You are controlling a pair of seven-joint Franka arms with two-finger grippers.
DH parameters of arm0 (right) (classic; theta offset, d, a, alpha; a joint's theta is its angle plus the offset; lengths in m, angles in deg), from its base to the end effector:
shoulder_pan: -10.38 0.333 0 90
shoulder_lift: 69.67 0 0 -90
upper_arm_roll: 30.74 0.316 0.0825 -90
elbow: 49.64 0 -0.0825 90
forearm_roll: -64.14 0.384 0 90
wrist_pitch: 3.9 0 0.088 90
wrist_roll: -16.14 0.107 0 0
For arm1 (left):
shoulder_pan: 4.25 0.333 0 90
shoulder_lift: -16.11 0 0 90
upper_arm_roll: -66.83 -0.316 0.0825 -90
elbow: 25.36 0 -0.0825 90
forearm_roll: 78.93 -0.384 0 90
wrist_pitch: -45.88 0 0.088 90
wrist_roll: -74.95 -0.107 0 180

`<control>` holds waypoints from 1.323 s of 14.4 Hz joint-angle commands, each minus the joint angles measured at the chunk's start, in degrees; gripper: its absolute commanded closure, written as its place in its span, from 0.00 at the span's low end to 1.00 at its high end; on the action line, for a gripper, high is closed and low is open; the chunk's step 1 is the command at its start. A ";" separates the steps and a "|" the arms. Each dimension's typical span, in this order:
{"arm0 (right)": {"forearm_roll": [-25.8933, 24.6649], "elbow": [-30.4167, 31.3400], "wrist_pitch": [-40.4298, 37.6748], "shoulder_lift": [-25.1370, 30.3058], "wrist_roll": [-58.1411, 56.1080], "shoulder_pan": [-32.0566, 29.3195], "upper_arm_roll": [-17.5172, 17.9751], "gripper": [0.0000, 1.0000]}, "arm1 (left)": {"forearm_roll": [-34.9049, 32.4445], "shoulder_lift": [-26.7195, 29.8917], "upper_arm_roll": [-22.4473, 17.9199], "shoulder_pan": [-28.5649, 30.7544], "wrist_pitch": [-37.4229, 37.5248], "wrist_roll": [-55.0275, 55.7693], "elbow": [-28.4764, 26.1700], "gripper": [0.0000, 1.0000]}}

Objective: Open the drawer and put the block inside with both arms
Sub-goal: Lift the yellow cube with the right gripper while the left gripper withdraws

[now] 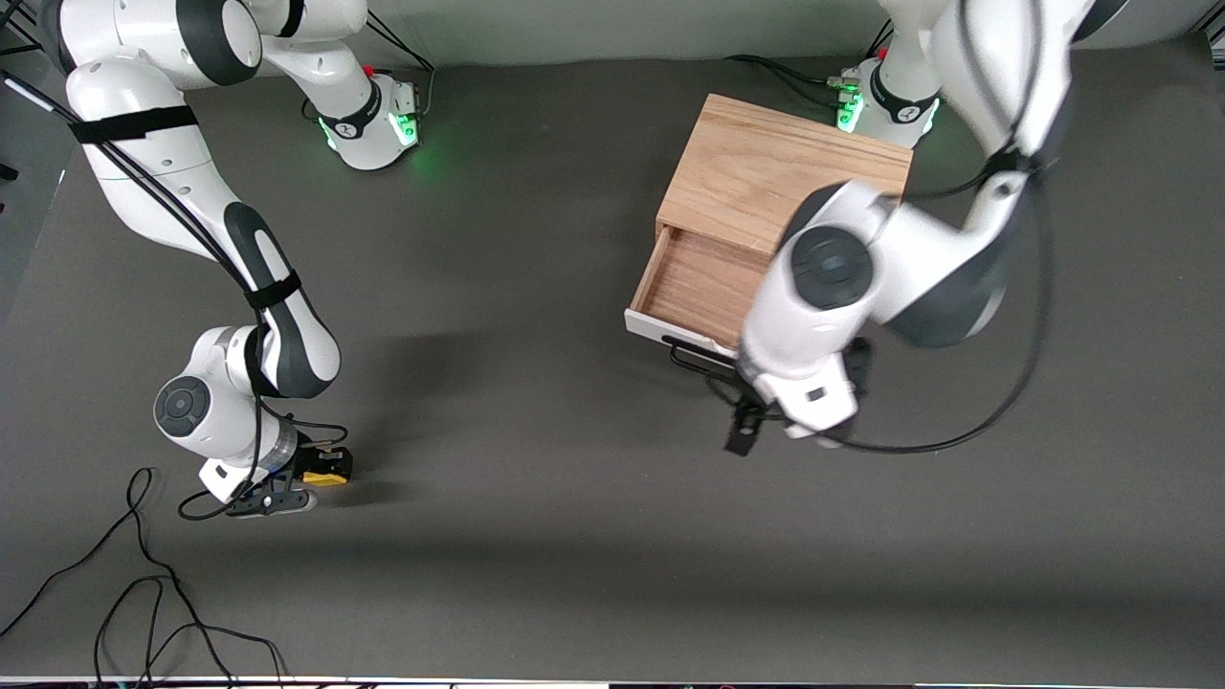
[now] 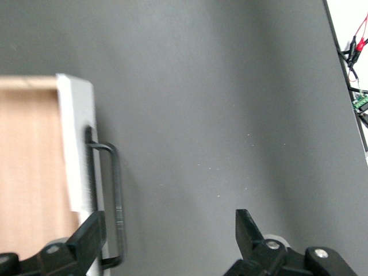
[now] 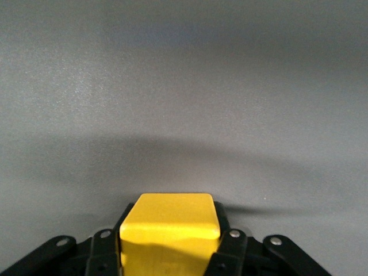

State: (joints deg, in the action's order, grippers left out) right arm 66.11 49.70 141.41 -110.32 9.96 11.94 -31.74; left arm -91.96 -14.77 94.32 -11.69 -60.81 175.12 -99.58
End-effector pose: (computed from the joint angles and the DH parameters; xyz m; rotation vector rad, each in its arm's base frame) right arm 0.6760 0.0073 0.1796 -3.1295 -0.1488 -0.1464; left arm 0.6321 -0.3280 0.4673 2.5637 1.6643 0.0269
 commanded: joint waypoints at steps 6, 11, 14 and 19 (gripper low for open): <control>1.01 -0.29 -0.55 4.08 -0.23 0.37 0.39 0.57 | 12.14 15.48 -0.16 17.44 24.67 -44.47 -2.77 0.00; 1.10 -5.20 -14.39 9.27 3.97 2.21 0.48 0.58 | 12.32 24.00 -0.60 26.76 27.25 -73.40 -10.66 0.00; 1.02 -12.39 -28.02 12.17 12.13 6.07 0.48 0.58 | 12.32 28.66 -0.77 31.07 23.74 -88.18 -16.82 0.00; 1.02 -29.88 -48.86 12.71 28.13 14.59 0.48 0.61 | 12.23 37.99 -2.70 31.53 10.91 -104.37 -30.36 0.00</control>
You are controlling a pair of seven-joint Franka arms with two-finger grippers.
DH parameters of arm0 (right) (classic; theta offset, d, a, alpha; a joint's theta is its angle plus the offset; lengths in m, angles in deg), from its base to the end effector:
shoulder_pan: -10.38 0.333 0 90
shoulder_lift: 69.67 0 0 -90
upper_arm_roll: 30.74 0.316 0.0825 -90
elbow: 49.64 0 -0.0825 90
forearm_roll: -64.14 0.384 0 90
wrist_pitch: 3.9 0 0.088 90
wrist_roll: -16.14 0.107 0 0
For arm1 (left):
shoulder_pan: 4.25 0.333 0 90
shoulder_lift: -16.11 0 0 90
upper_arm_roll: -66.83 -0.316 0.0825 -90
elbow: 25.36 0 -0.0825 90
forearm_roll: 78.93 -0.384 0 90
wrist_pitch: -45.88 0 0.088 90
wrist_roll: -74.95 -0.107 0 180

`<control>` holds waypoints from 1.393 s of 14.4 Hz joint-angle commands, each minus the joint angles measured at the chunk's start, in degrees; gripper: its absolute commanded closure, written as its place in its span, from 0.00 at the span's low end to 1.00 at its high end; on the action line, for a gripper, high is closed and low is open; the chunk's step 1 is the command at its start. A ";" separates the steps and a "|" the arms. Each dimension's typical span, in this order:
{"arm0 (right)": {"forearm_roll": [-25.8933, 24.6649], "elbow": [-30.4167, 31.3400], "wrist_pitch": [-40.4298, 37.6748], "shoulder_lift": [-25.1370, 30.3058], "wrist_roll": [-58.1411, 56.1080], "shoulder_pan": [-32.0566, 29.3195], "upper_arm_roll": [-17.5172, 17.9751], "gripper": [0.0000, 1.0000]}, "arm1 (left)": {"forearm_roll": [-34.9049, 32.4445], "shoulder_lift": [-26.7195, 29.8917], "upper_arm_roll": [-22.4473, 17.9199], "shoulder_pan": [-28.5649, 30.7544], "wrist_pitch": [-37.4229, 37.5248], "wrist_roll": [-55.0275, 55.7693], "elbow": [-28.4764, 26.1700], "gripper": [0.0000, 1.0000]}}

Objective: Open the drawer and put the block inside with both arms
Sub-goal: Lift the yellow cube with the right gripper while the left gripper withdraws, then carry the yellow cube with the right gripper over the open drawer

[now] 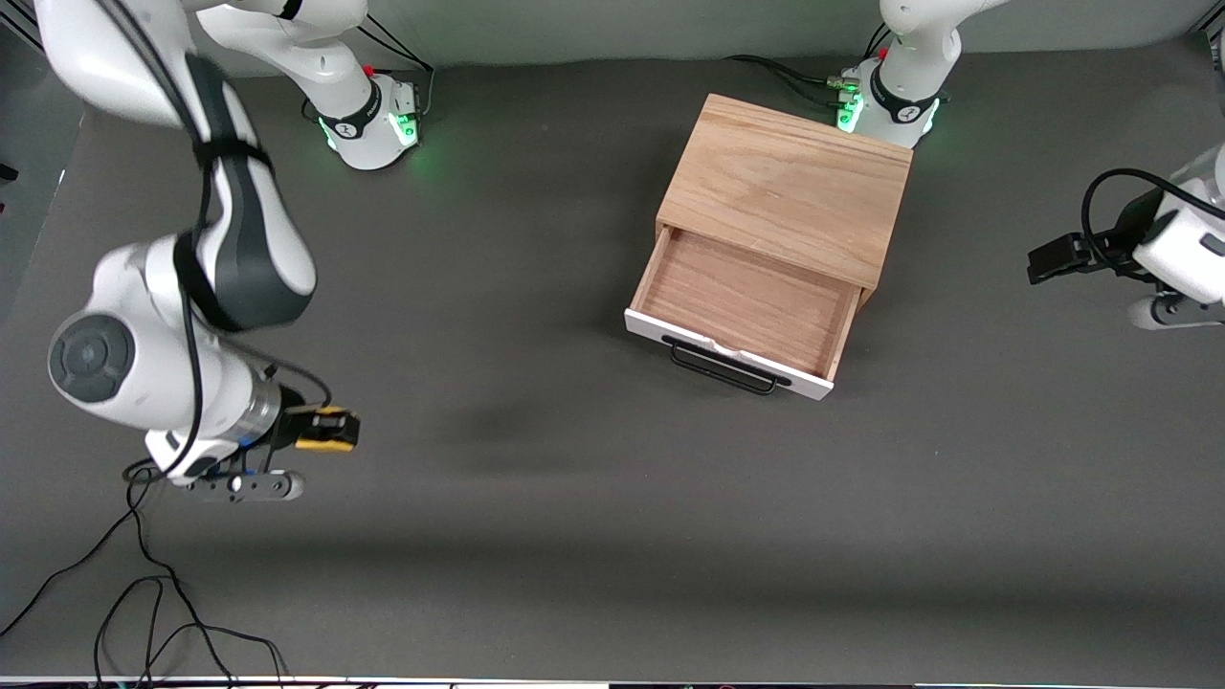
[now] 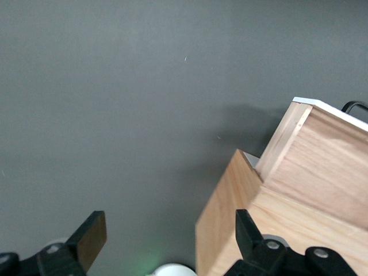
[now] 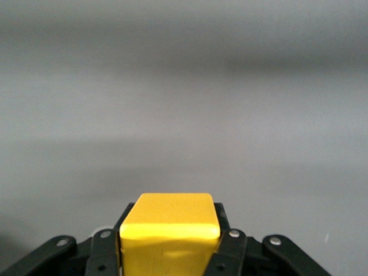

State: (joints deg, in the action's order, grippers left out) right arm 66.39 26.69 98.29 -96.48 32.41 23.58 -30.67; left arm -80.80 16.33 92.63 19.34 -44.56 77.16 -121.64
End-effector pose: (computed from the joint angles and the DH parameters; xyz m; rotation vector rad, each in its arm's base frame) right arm 0.6758 0.1627 0.4625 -3.1065 0.0949 0.0403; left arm 0.5488 -0.0181 0.5756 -3.0999 0.0027 0.1506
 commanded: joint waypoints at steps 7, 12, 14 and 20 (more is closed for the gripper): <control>0.65 -12.08 -8.23 -1.05 25.61 18.41 -0.59 1.00 | 2.74 5.23 -1.01 0.32 -5.62 -2.03 -6.55 0.00; 0.65 -13.40 -1.21 -5.17 44.78 29.14 -0.60 1.00 | 2.75 2.77 -1.01 0.41 -5.01 -2.12 -2.17 0.00; 0.56 -13.40 2.73 -7.72 51.72 32.57 -0.60 1.00 | 2.57 0.58 -1.19 -0.55 -5.01 -1.85 0.03 0.00; 0.12 -13.40 10.93 -14.58 61.33 38.82 -0.68 1.00 | 1.96 -1.37 -24.56 -24.63 -4.39 -2.64 2.50 0.00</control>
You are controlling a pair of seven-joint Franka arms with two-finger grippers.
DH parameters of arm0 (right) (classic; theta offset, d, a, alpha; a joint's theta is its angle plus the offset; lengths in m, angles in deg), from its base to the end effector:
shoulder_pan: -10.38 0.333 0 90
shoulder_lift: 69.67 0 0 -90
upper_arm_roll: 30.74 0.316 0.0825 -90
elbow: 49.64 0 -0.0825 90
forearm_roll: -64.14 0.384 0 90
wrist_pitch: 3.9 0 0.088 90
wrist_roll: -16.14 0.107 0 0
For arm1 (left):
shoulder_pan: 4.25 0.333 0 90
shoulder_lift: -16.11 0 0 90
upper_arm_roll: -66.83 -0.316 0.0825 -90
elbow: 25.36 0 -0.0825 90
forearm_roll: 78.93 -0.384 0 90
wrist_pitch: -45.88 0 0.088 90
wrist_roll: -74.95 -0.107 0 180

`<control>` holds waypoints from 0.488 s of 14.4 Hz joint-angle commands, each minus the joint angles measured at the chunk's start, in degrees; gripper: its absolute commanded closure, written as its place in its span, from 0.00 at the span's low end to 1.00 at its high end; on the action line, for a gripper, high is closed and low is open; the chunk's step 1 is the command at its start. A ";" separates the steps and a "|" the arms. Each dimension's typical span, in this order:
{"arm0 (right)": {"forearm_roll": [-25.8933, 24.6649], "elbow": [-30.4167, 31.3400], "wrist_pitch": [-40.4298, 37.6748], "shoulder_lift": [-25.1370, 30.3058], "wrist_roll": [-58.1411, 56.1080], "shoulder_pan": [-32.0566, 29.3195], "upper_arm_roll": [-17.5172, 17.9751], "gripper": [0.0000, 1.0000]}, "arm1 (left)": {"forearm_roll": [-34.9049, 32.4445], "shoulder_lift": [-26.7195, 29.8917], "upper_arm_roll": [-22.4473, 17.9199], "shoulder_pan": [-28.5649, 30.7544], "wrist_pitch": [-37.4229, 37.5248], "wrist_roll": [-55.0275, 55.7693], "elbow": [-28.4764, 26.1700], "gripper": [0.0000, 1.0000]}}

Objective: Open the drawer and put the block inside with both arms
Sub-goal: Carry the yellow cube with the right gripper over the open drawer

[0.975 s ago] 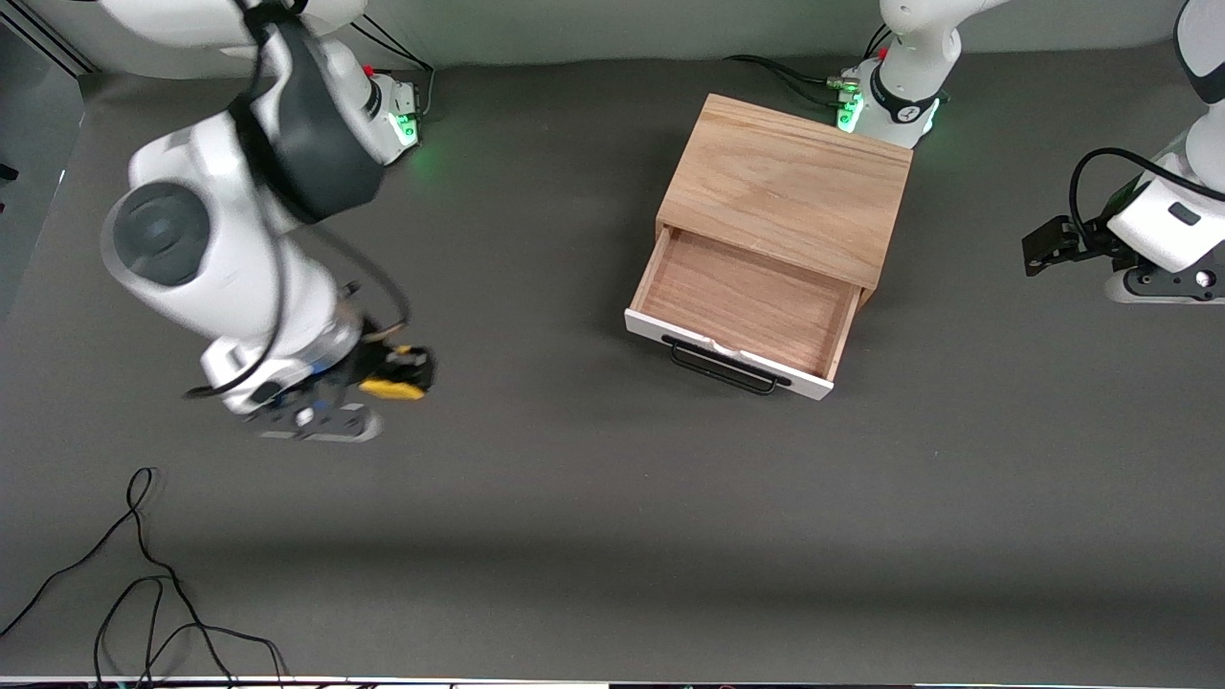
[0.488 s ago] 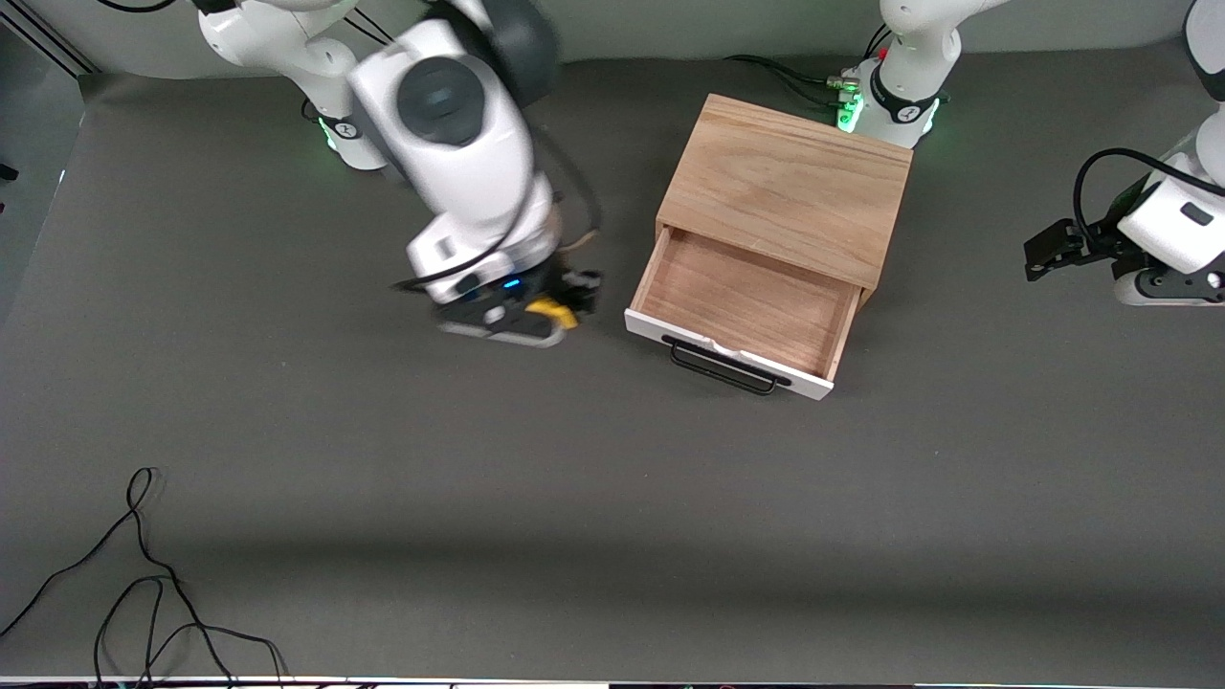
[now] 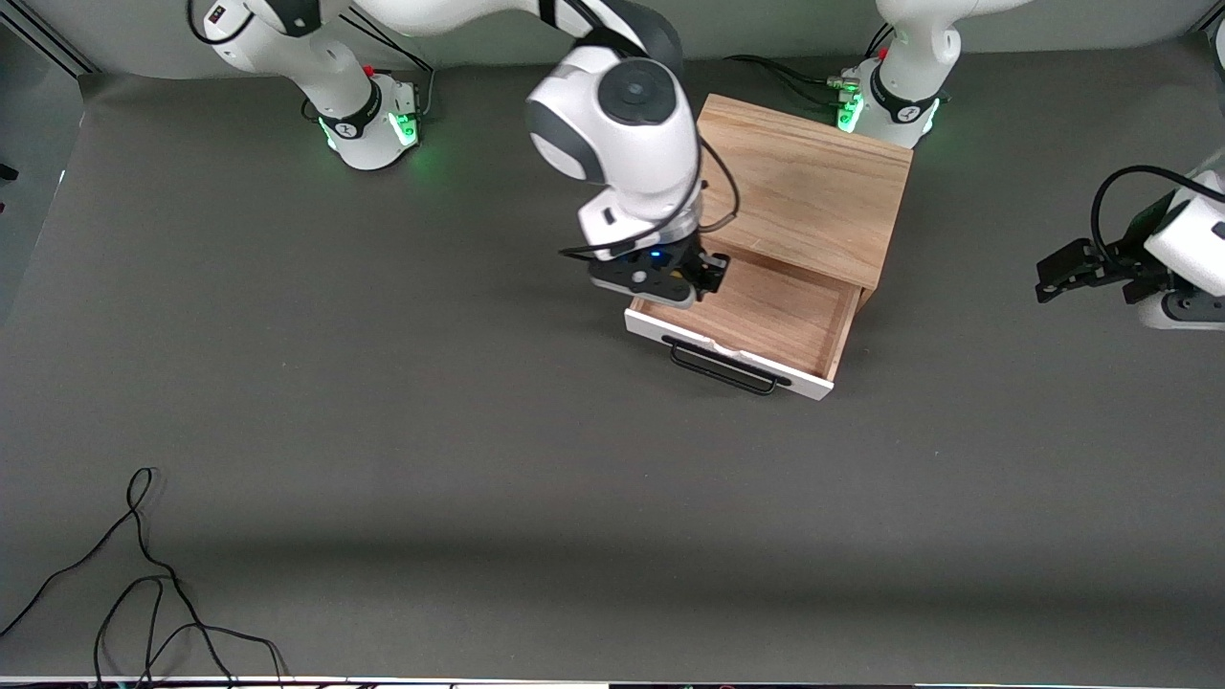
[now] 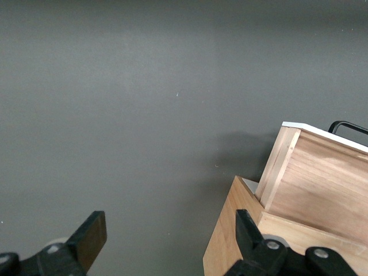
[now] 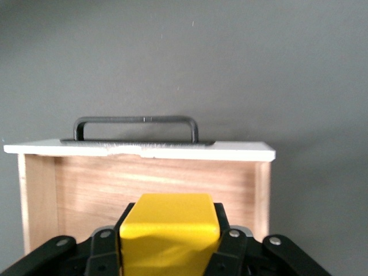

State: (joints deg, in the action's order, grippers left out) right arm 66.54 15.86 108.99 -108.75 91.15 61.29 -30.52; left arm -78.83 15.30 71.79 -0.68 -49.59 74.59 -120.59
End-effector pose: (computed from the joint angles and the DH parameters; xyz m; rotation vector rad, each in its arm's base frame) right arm 0.4744 0.5915 0.4164 -2.9236 0.6405 -0.0423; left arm 0.5643 -0.0136 0.5816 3.1383 -0.0477 -0.0156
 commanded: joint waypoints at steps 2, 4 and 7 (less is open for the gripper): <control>-0.20 -2.58 3.72 -4.33 4.79 1.56 -0.83 1.00 | -0.19 -0.07 -6.52 -8.11 0.65 -0.16 1.45 0.00; -1.16 -2.58 4.09 -5.74 5.15 3.67 -1.27 1.00 | -0.19 0.45 -10.14 -10.68 0.73 -0.16 1.36 0.00; -1.43 -2.40 4.18 -6.79 6.47 3.93 -1.18 1.00 | -0.28 2.21 -9.89 -10.07 0.82 -0.16 -0.22 0.00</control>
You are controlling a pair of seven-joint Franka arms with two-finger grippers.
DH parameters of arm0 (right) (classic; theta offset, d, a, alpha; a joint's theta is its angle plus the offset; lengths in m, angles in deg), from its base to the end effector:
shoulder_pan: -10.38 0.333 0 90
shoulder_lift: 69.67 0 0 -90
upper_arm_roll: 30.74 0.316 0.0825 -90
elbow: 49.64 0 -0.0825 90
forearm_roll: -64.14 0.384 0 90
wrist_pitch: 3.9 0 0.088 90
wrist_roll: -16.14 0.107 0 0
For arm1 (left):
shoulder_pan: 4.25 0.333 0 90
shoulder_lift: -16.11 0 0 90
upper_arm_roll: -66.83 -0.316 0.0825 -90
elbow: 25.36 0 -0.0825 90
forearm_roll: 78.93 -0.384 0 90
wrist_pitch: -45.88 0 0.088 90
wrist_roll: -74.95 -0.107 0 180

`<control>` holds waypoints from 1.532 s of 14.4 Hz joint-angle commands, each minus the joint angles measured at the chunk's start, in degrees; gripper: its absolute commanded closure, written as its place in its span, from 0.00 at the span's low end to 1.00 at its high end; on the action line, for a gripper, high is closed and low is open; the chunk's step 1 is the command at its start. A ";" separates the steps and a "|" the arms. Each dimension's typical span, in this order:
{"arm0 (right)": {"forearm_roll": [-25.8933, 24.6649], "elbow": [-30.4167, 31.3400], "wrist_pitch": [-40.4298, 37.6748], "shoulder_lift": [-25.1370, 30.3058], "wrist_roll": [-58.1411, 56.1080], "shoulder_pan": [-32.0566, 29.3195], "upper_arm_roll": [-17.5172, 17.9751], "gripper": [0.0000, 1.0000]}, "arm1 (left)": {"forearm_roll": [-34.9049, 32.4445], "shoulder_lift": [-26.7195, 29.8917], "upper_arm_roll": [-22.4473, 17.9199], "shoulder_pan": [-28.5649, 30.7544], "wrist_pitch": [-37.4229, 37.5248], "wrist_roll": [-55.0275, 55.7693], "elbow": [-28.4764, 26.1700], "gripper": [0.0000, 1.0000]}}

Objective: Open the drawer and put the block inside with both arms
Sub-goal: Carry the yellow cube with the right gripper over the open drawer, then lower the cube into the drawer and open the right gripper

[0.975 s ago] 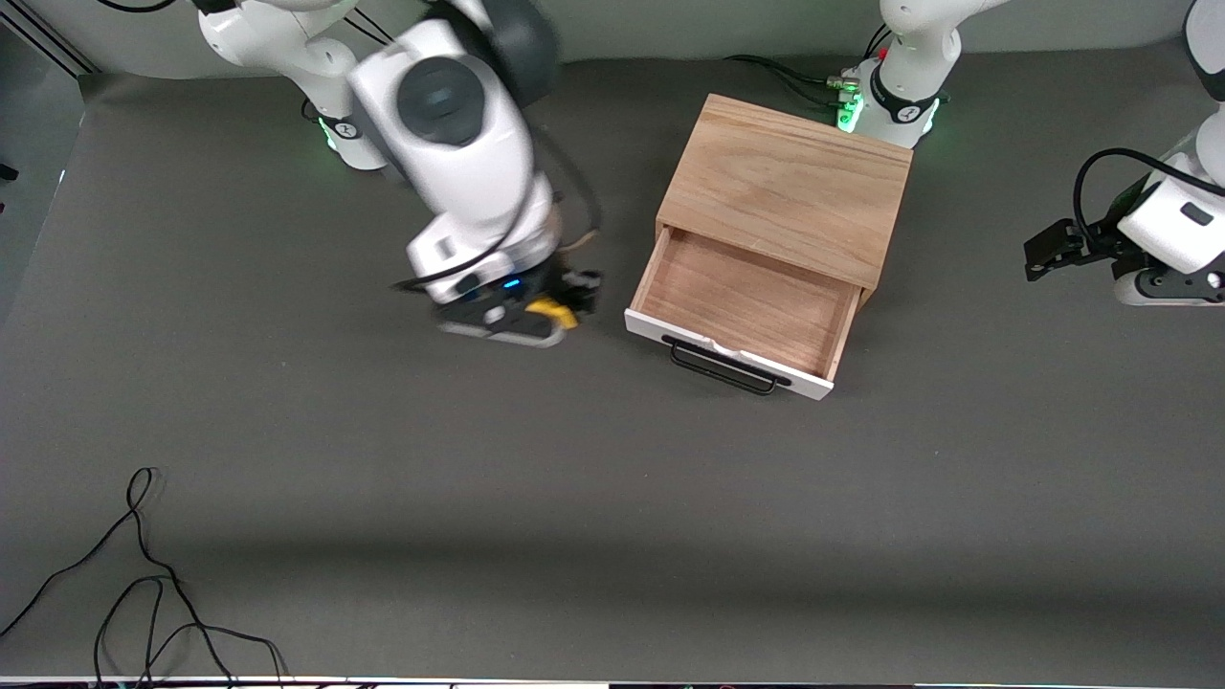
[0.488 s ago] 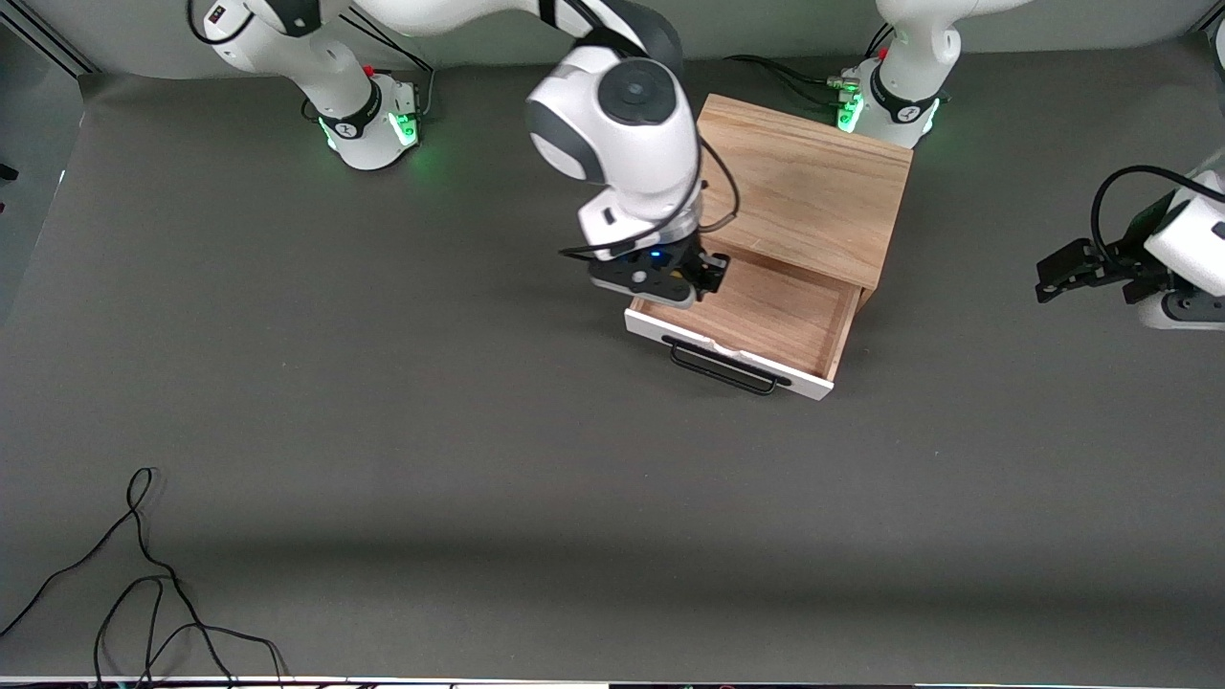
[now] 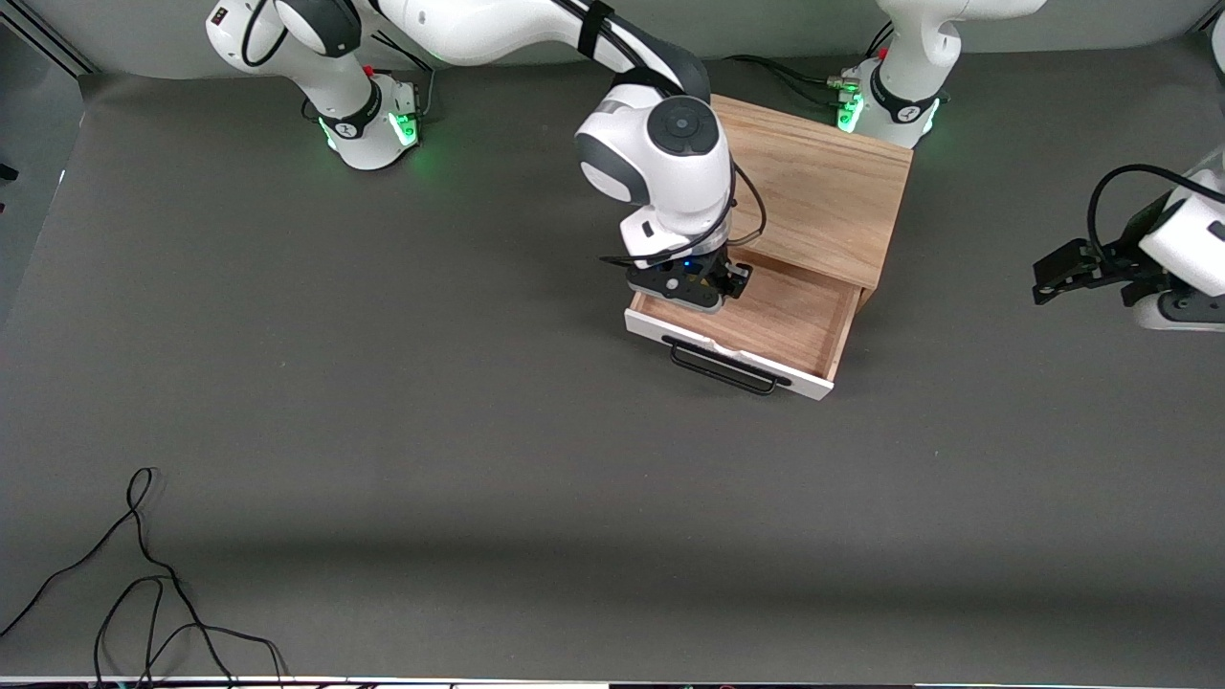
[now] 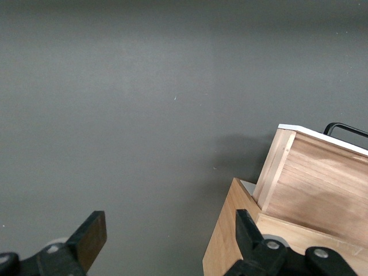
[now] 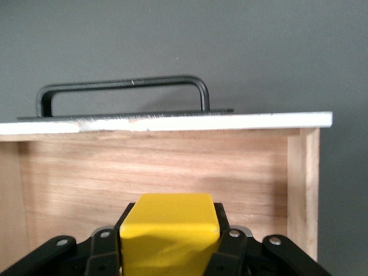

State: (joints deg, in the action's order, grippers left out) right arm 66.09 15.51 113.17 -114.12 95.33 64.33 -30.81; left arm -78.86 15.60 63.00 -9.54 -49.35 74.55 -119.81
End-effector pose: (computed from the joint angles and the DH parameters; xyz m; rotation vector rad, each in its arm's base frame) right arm 0.4526 0.6239 0.3551 -2.9322 0.6786 -0.0361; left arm 0.5633 -0.0146 0.5907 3.1405 -0.0508 0.0074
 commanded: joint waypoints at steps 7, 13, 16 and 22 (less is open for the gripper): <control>-1.16 -2.23 3.08 -4.51 2.81 1.68 -0.98 0.98 | -0.34 2.53 2.86 2.39 1.10 -0.12 -1.71 0.00; -3.01 -1.96 6.07 -6.26 4.83 2.30 -0.98 0.78 | -0.34 3.15 2.95 2.83 5.39 -0.13 0.48 0.00; -3.19 -1.97 6.42 -6.70 4.84 2.30 -1.07 0.39 | -0.34 3.15 3.04 2.74 6.55 -0.12 0.76 0.00; -3.19 -2.49 5.02 -4.87 4.57 1.95 -1.16 0.00 | -0.34 3.23 3.12 2.48 9.35 -0.12 -0.38 0.00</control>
State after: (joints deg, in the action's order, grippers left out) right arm 64.11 14.42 119.68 -119.84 98.15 65.79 -31.22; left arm -78.88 18.30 65.59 -7.43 -41.75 74.54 -119.43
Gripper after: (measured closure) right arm 0.084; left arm 0.000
